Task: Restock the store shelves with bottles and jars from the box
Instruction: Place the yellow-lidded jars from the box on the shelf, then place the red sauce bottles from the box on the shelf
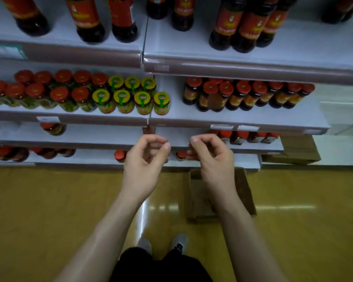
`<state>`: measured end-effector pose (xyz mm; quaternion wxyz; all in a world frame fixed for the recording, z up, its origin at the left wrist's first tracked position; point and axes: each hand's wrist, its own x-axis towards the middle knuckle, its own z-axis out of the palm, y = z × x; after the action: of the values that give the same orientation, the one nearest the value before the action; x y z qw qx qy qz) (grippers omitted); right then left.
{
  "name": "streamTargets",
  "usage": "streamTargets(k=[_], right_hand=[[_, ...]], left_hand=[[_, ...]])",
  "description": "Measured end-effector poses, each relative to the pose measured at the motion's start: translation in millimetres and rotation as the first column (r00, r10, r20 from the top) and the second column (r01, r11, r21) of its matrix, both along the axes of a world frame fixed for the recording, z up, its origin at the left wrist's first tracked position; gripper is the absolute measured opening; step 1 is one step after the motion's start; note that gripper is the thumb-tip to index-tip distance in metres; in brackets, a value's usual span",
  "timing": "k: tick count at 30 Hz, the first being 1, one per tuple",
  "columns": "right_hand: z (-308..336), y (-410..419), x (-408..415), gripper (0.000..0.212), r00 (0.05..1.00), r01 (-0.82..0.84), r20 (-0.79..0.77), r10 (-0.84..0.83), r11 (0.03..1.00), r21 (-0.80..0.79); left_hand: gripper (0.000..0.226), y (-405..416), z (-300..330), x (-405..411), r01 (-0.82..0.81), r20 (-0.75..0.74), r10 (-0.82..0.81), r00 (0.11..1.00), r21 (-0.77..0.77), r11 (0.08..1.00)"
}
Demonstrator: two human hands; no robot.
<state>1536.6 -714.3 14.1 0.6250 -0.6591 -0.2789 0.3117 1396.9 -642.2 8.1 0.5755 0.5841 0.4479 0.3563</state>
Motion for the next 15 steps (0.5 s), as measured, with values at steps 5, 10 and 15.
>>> streamTargets(k=[5, 10, 15], right_hand=[[17, -30, -20, 0.014, 0.995, 0.085, -0.044, -0.087, 0.996, -0.043], [31, -49, -25, 0.017, 0.994, 0.105, 0.035, -0.102, 0.992, -0.075], [37, -61, -3, 0.016, 0.994, 0.094, 0.065, -0.089, 0.992, -0.084]], left_hand=[[0.008, -10, 9, -16, 0.085, 0.064, -0.087, 0.994, 0.024, 0.996], [0.003, -10, 7, -17, 0.191, 0.085, -0.196, 0.977, 0.061, 0.98], [0.002, -20, 8, -4, 0.201, 0.086, -0.209, 0.974, 0.092, 0.975]])
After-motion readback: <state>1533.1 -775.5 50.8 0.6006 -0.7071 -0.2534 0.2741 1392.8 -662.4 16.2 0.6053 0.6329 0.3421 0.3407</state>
